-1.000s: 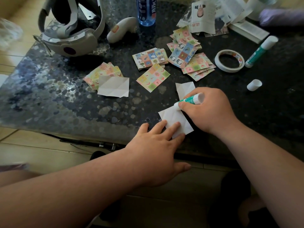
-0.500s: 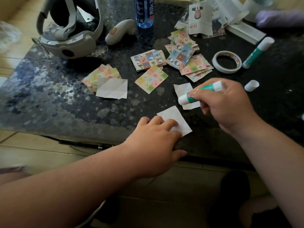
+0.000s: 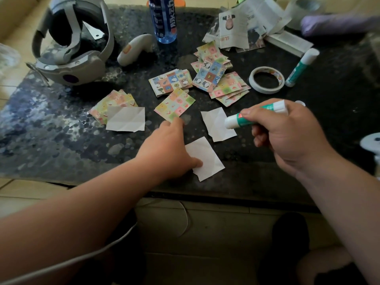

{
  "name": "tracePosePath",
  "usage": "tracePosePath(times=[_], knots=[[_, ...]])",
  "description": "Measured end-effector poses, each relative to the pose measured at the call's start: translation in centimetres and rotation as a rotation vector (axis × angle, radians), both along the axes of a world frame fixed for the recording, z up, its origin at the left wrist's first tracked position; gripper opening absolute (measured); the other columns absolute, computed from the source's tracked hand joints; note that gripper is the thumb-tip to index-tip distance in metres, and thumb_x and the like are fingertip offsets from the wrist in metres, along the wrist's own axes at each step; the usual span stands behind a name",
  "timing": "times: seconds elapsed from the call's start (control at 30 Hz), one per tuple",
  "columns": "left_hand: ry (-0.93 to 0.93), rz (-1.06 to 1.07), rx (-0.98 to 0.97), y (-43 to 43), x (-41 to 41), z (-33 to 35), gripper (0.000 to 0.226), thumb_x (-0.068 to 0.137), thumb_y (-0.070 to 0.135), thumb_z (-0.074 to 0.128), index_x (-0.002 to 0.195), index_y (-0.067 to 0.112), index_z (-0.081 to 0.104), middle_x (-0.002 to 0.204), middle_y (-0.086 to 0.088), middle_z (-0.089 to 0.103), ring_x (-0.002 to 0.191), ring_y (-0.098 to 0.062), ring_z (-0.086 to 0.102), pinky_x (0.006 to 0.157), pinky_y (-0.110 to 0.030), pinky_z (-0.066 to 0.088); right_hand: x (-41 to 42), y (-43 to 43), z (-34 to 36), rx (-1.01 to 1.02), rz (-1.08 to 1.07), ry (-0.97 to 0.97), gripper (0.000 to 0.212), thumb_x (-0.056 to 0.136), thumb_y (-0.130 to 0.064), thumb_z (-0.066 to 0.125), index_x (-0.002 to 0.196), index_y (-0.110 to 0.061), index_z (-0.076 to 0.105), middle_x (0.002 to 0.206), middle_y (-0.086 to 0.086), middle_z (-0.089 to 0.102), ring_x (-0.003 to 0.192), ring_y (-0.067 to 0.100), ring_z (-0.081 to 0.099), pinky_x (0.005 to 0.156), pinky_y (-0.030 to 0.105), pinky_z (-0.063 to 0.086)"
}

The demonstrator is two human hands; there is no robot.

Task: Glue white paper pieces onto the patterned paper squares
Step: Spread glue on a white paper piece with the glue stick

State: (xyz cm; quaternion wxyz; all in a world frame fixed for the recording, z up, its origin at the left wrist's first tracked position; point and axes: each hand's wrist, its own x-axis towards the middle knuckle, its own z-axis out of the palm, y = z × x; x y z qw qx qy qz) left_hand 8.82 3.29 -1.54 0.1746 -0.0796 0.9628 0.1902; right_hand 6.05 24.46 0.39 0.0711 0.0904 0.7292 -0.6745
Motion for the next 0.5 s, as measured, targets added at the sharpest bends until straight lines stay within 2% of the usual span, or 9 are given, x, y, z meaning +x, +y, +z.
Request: tracePosePath(times=[0.13, 0.27, 0.3, 0.4, 0.5], knots=[[-0.129, 0.036, 0.033, 0.9, -0.9, 0.2, 0.082, 0.070, 0.043, 0.087, 0.136, 0.022, 0.043, 0.126, 0.001, 0.057, 0.111, -0.023, 0.058, 0.085, -0.036, 0.051, 0.2, 0.1, 0.1, 0.017, 0.019, 0.020, 0.016, 0.085, -0.021, 0.080, 0.085, -0.006, 0.074, 0.062, 0.006, 0.061, 0.058, 0.017, 0.054, 0.052, 0.029, 0.045], [-0.127, 0.026, 0.074, 1.4, -1.4, 0.0, 0.052, 0.074, 0.029, 0.084, 0.116, 0.026, 0.052, 0.105, 0.008, 0.056, 0.086, -0.012, 0.055, 0.063, -0.028, 0.047, 0.3, 0.3, -0.1, 0.040, 0.065, 0.002, 0.021, 0.083, -0.022, 0.081, 0.089, -0.003, 0.075, 0.067, 0.011, 0.062, 0.062, 0.019, 0.055, 0.051, 0.029, 0.044], [-0.102, 0.018, 0.104, 1.4, -1.3, -0.1, 0.051, 0.076, 0.024, 0.081, 0.117, 0.028, 0.051, 0.104, 0.010, 0.055, 0.083, -0.009, 0.054, 0.059, -0.026, 0.045, 0.4, 0.4, -0.1, 0.043, 0.073, -0.004, 0.021, 0.083, -0.021, 0.081, 0.089, -0.002, 0.075, 0.068, 0.011, 0.062, 0.063, 0.018, 0.055, 0.051, 0.028, 0.045], [-0.019, -0.027, 0.203, 1.6, -1.2, -0.2, 0.066, 0.081, 0.010, 0.069, 0.137, 0.034, 0.043, 0.099, 0.014, 0.055, 0.080, -0.006, 0.056, 0.053, -0.019, 0.040, 0.3, 0.7, -0.1, 0.060, 0.077, -0.014, 0.019, 0.085, -0.021, 0.079, 0.090, -0.002, 0.075, 0.068, 0.010, 0.063, 0.063, 0.016, 0.056, 0.052, 0.027, 0.046], [-0.008, -0.077, 0.278, 1.4, -1.4, 0.2, 0.066, 0.085, 0.010, 0.063, 0.142, 0.033, 0.040, 0.097, 0.012, 0.063, 0.075, -0.006, 0.062, 0.050, -0.014, 0.041, 0.2, 1.0, 0.0, 0.073, 0.074, -0.013, 0.020, 0.085, -0.024, 0.080, 0.090, -0.005, 0.076, 0.068, 0.008, 0.065, 0.063, 0.015, 0.058, 0.054, 0.028, 0.047]])
